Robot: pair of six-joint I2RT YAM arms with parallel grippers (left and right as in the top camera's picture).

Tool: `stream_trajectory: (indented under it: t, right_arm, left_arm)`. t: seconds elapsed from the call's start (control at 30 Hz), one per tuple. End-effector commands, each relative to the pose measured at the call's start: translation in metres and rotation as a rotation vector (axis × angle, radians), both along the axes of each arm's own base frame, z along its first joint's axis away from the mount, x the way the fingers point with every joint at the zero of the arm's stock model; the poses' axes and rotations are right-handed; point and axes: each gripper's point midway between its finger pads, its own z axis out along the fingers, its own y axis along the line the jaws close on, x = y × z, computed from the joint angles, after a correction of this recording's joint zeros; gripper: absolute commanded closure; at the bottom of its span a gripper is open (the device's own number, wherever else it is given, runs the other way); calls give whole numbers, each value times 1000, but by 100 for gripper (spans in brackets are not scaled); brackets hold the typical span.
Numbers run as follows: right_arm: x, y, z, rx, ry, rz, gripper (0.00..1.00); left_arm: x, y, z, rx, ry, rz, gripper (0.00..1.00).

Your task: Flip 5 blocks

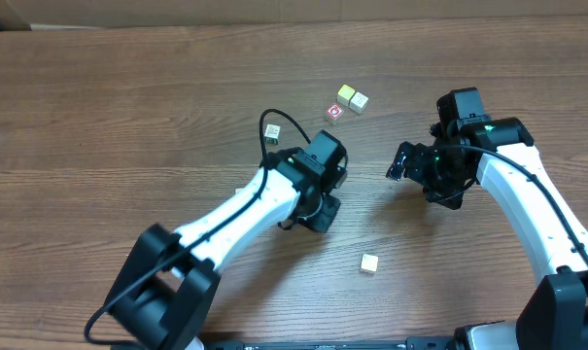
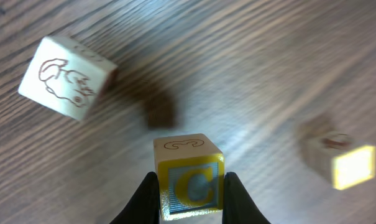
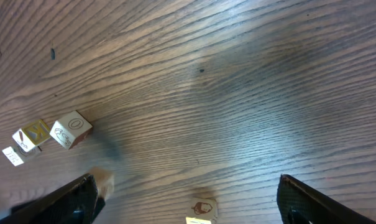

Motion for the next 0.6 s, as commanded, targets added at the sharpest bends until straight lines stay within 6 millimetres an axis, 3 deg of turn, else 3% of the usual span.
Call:
stream_trajectory:
  t: [0.0,0.27,0.57]
  right_arm:
    - [4,1,6,2,-20,16,7]
    - [-2,0,5,-3,-3,39,9]
    - [-2,0,5,-4,-1,40,9]
  left_arm:
    - [-15,-15,15,-16,-40,7,96]
    - [-57,-38,-1,9,-18,35,95]
    - [-69,-37,-13,4,26,119,96]
